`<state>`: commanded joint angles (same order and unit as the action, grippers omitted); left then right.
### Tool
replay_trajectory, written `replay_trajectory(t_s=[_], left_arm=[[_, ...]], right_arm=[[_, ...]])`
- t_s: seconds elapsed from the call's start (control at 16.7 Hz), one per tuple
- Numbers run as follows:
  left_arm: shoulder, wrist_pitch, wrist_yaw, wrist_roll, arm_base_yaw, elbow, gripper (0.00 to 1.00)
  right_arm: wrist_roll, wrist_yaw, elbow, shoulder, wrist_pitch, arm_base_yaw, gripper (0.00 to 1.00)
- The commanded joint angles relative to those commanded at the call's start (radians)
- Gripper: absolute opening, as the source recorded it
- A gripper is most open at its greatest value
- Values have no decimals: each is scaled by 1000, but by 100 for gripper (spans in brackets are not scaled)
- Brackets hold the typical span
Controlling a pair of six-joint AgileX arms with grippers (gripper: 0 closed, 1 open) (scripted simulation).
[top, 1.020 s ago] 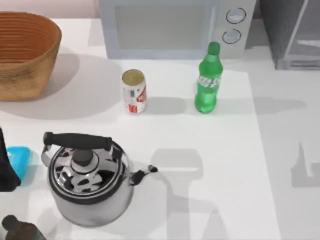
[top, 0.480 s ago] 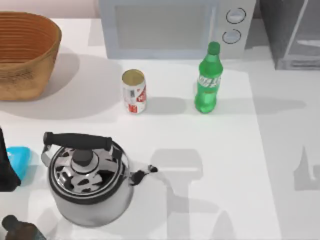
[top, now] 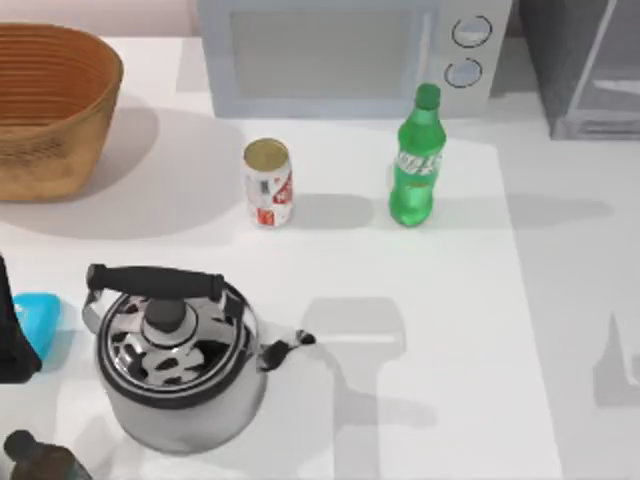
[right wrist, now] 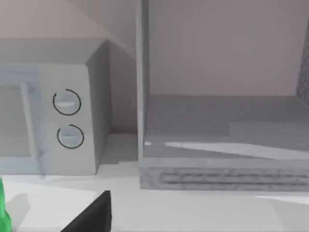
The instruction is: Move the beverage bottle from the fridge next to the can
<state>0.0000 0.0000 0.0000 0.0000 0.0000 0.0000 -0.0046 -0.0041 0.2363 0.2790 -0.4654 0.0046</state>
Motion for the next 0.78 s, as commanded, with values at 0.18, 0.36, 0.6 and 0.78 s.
replay_trajectory(t_s=[0.18,0.36,0.6,0.78], left_arm=[[0,0,0,0,0,0,100],[0,0,0,0,0,0,100],[0,0,0,0,0,0,100],[0,0,0,0,0,0,100]], right_arm=[[-2,2,118,144,-279,-4,100],[-3,3,233,284,-554,-7,100],[-5,3,358,438,-850,-9,100],[-6,2,415,507,-973,-9,100]])
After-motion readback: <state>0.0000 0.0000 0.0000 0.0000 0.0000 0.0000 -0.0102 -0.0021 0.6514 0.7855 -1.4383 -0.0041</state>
